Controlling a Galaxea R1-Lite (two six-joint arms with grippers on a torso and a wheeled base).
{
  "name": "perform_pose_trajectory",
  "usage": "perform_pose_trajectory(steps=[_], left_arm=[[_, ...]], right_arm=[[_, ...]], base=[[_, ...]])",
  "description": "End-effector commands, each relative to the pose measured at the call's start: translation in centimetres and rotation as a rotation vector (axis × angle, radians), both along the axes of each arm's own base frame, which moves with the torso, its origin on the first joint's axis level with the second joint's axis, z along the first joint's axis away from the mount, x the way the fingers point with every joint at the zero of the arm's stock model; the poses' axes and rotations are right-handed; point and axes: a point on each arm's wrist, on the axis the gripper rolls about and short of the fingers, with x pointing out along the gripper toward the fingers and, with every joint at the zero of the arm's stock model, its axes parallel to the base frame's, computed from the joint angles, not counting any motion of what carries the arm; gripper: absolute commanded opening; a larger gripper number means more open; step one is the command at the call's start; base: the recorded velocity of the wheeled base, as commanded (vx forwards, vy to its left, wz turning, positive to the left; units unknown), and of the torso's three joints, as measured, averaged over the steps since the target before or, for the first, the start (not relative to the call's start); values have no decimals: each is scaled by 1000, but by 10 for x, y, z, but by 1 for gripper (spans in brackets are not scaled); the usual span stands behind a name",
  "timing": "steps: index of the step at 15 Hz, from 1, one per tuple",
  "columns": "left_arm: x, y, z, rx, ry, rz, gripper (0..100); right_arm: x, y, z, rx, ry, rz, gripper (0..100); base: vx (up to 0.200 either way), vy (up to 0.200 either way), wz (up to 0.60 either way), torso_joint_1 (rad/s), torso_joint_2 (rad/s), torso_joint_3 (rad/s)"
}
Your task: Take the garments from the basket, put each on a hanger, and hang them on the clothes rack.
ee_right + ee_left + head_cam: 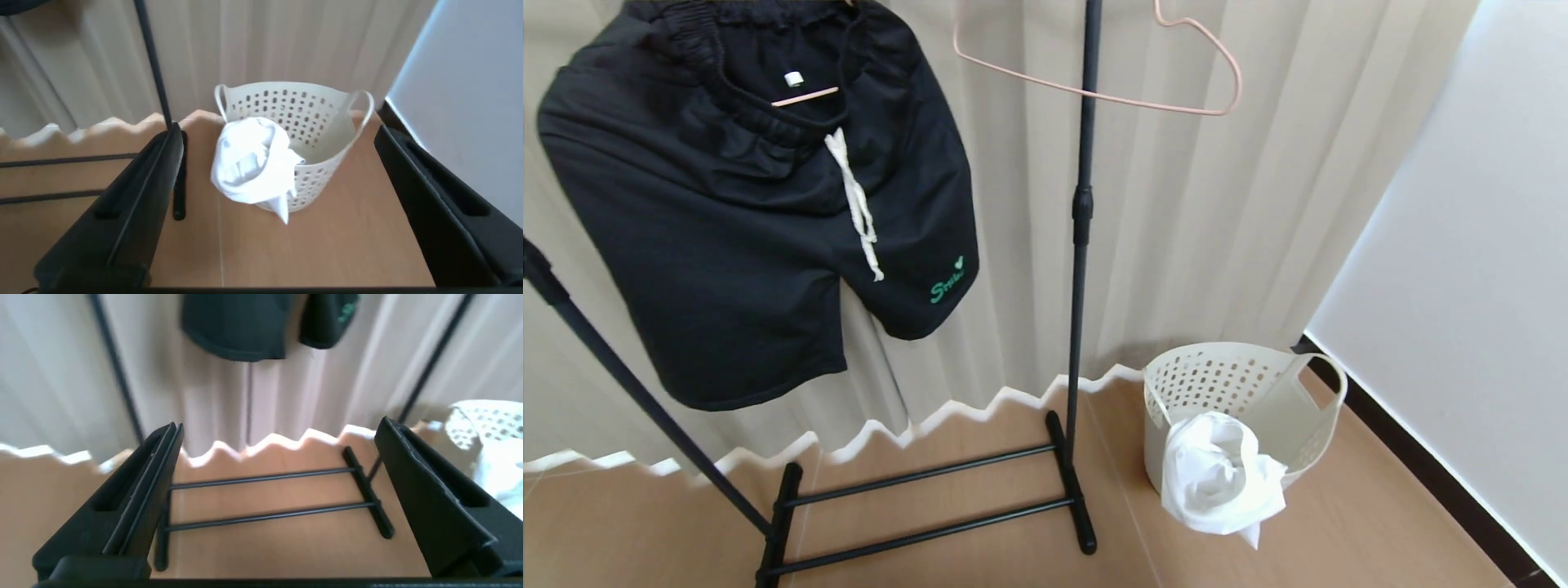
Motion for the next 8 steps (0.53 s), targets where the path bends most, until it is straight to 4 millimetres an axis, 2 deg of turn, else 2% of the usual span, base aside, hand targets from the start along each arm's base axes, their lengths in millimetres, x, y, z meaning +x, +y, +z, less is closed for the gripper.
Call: perform_pose_trajectory(steps=[1,6,8], left_arm=[[0,0,0,1,1,0,100],[0,0,0,-2,1,0,100],[0,0,0,-4,0,0,100]], right_arm=[[0,0,-1,-1,4,2,100],[0,0,-1,-1,4,2,100],[0,0,0,-1,2,2,100]], base=[[0,0,0,0,0,0],[0,-200,0,3,1,3],[0,0,0,0,0,0]])
